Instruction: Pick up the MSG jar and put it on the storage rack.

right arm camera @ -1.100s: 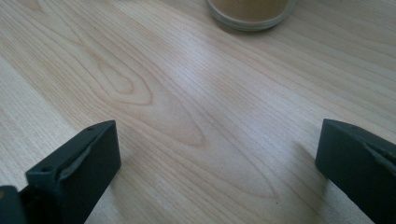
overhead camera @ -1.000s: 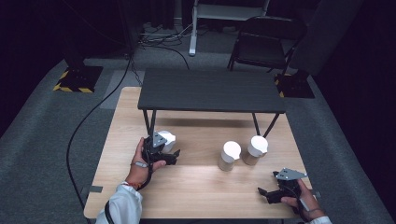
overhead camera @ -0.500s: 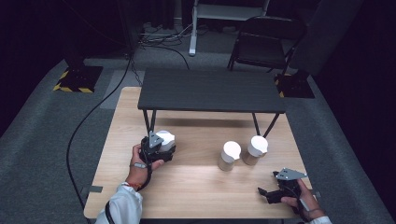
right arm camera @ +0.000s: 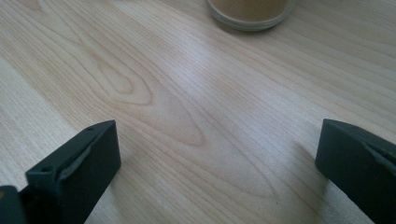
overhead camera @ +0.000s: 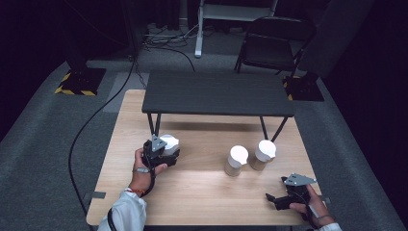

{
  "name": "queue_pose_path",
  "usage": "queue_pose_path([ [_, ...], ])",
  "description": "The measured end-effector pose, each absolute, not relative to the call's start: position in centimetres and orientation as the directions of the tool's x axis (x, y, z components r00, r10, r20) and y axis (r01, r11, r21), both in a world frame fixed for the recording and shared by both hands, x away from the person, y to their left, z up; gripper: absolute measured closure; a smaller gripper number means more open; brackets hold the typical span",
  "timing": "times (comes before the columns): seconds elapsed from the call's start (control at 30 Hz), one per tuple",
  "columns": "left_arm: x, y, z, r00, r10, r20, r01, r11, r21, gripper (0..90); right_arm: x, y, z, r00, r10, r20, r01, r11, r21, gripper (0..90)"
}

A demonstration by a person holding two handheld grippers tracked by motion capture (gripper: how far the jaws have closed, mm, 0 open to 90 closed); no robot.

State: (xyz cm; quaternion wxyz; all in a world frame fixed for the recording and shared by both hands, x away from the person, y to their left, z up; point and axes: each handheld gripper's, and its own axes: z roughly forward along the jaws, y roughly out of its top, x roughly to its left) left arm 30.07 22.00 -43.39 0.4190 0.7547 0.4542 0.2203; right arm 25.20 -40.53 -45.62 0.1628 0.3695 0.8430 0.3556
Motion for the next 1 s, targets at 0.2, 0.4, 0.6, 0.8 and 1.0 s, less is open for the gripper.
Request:
queue_pose_path([
  [0.2, 29.7, 22.0, -42.7, 0.506, 0.861, -0.05, 0.486, -0.237, 0.841, 30.1, 25.2, -40.5, -45.6, -0.673, 0.739, -0.011, 0.508, 0.473, 0.72, 0.0],
  [0.4, 29.2, 21.7, -41.8, 0.517, 0.855, -0.051, 0.469, -0.233, 0.852, 30.1, 25.2, -40.5, -45.6, -0.673, 0.739, -0.011, 0.508, 0.473, 0.72, 0.0],
  [0.6, 28.9, 21.6, -41.0, 0.519, 0.853, -0.061, 0.462, -0.22, 0.859, 30.1, 25.2, -40.5, -45.6, -0.673, 0.739, -0.011, 0.508, 0.473, 0.72, 0.0],
  [0.8, 28.5, 21.6, -40.2, 0.521, 0.851, -0.065, 0.45, -0.209, 0.868, 30.1, 25.2, -40.5, -45.6, -0.673, 0.739, -0.011, 0.508, 0.473, 0.72, 0.0],
  [1.0, 28.1, 21.5, -39.2, 0.522, 0.85, -0.067, 0.432, -0.196, 0.88, 30.1, 25.2, -40.5, -45.6, -0.673, 0.739, -0.011, 0.508, 0.473, 0.72, 0.0],
])
